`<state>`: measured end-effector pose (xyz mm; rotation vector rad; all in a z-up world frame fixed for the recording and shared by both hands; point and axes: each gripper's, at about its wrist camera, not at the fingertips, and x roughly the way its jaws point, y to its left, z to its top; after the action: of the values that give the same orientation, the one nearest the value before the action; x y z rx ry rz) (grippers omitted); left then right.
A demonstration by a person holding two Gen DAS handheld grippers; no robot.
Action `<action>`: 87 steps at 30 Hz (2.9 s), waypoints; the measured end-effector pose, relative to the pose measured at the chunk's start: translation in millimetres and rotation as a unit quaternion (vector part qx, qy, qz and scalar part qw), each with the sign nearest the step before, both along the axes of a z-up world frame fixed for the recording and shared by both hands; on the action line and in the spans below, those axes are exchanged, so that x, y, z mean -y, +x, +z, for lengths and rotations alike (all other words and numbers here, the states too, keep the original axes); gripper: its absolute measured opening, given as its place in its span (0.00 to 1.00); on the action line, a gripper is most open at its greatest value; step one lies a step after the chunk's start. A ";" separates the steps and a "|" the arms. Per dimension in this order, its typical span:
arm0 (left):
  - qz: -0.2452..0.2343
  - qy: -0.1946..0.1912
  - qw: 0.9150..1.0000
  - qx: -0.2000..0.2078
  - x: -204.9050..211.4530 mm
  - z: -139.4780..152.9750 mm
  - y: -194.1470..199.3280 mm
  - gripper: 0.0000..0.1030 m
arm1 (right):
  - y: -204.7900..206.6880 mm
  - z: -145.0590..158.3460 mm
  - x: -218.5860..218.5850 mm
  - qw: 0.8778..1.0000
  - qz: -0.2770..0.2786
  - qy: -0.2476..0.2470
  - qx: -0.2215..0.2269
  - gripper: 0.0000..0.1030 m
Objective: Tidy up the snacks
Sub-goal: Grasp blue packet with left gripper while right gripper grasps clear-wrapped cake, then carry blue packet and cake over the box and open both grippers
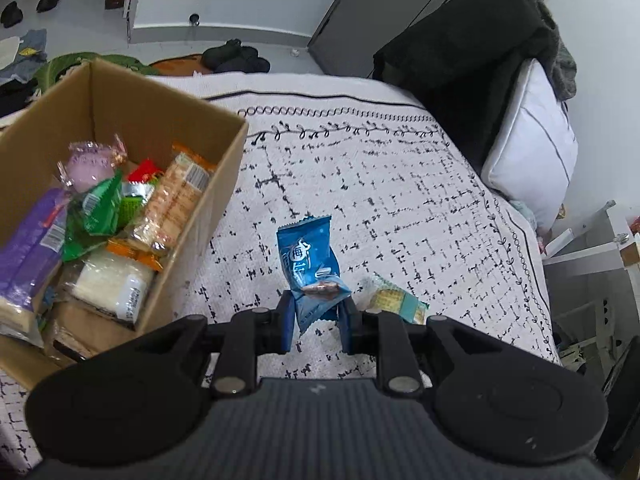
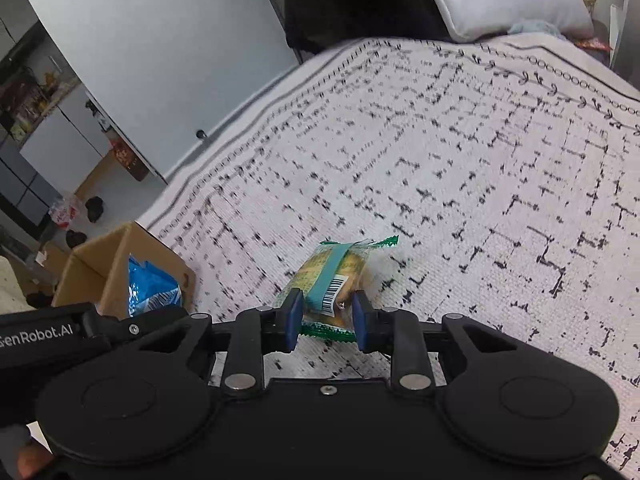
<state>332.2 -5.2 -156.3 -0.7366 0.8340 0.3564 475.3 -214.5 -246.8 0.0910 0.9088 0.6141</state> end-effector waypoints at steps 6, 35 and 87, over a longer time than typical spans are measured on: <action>0.004 0.011 1.000 0.011 -1.0 15.7 -10.5 0.21 | -4.9 13.9 6.0 1.000 0.005 0.030 0.005 0.24; 0.059 0.037 0.996 0.050 -63.8 71.1 -77.3 0.21 | -53.6 68.7 -22.5 0.991 0.078 0.099 0.050 0.00; 0.009 0.018 1.000 -0.010 -121.6 97.4 -145.5 0.77 | -166.0 109.9 -43.5 0.995 0.049 0.064 0.059 0.53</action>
<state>186.7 116.5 -59.0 -0.7073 0.8378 0.3939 309.3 -171.1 -136.9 0.1244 0.7615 0.7605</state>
